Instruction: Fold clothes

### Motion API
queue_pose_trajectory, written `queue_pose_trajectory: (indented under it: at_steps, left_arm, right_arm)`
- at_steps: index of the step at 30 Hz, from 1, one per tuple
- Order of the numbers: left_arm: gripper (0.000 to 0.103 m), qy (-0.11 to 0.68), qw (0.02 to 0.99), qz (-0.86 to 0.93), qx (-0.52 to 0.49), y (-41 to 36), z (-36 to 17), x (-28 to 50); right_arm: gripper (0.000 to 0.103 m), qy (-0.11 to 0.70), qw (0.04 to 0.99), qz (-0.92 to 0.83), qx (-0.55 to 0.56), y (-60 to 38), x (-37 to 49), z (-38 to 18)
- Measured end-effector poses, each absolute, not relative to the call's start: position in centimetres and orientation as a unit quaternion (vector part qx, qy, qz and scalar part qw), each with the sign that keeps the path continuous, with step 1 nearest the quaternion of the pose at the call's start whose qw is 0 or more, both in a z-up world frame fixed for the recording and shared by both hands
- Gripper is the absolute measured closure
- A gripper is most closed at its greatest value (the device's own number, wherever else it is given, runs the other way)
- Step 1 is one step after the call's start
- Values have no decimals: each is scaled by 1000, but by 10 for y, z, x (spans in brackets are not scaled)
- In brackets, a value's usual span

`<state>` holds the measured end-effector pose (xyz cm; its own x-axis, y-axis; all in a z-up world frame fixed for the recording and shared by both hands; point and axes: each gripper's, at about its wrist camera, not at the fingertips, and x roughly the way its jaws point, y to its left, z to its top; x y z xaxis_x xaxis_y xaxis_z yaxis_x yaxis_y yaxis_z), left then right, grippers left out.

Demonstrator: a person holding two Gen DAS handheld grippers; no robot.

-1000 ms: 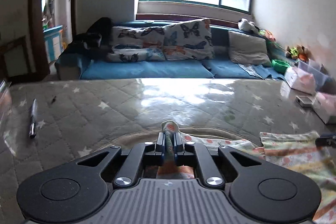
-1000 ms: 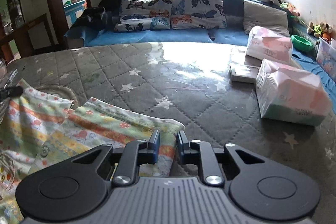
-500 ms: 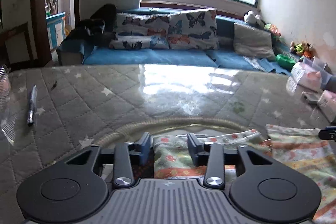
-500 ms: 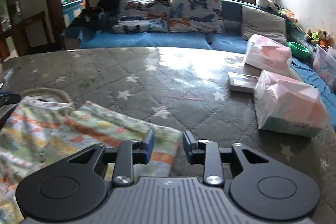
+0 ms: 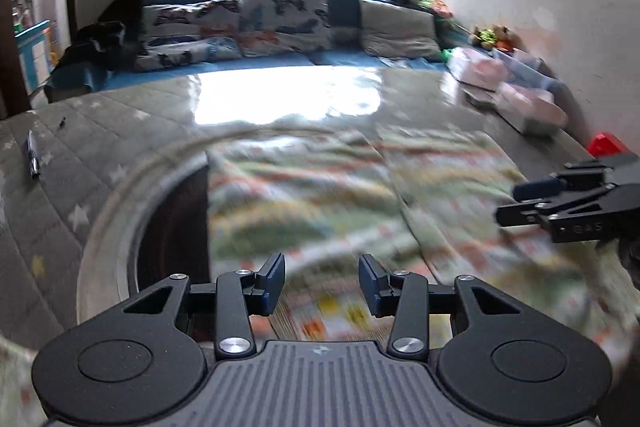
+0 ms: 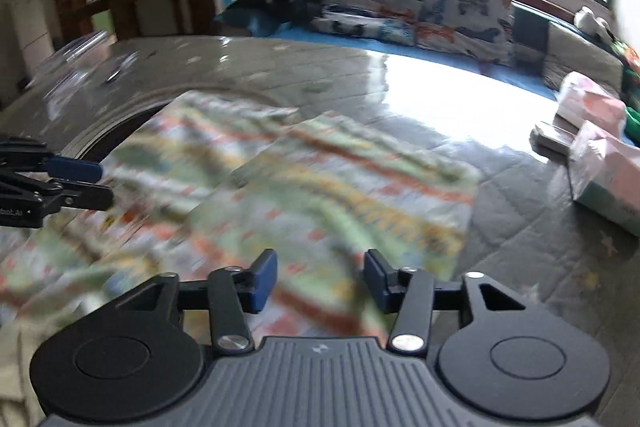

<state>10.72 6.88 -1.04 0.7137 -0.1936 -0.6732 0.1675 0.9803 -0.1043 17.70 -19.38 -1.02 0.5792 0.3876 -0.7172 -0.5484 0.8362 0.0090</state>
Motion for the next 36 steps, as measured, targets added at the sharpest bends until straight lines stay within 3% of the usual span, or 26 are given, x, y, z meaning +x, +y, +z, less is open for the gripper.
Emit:
queue_pose_trajectory:
  at_steps: [13, 27, 31, 36]
  left_arm:
    - [57, 348, 925, -148, 43, 36, -23, 37]
    - [51, 335, 935, -117, 1, 70, -24, -3]
    - [50, 324, 939, -111, 3, 70, -15, -13]
    - [49, 300, 944, -135, 5, 65, 3, -28]
  right_arm:
    - [46, 359, 856, 331, -171, -168, 78, -12]
    - [46, 344, 862, 340, -154, -180, 28, 2]
    - [49, 336, 853, 370, -153, -167, 15, 6]
    - [60, 340, 836, 401, -156, -151, 4, 1]
